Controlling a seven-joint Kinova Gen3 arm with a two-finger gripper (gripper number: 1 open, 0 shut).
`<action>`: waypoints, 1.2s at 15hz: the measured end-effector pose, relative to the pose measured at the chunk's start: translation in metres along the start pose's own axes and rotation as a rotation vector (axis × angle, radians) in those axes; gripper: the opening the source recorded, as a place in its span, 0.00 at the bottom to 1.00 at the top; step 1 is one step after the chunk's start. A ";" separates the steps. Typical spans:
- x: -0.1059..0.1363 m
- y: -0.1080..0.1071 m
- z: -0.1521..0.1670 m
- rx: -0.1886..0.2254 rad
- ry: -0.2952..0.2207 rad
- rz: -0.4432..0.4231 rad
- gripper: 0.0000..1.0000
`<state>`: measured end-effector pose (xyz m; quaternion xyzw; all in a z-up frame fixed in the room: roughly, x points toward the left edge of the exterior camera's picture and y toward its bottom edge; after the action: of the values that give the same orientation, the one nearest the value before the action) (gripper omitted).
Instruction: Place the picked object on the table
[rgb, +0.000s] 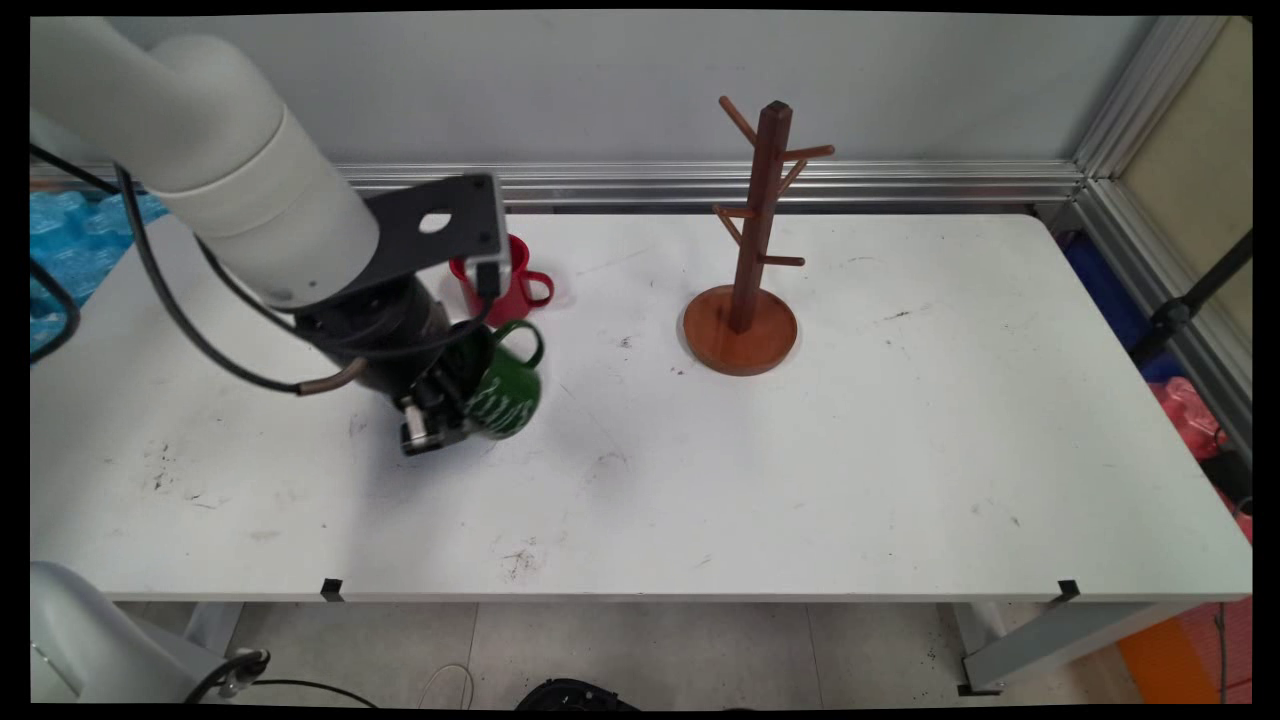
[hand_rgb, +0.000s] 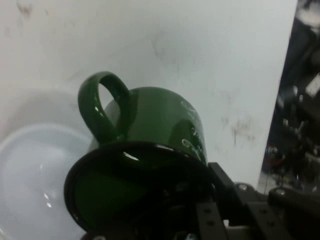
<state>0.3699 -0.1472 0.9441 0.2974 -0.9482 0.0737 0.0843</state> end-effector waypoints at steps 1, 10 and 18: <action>-0.002 0.001 0.003 -0.001 -0.018 0.009 0.00; -0.007 0.010 0.039 0.008 -0.143 0.064 0.00; 0.011 0.023 0.078 0.006 -0.200 0.083 0.00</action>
<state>0.3389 -0.1491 0.8680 0.2638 -0.9632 0.0501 -0.0147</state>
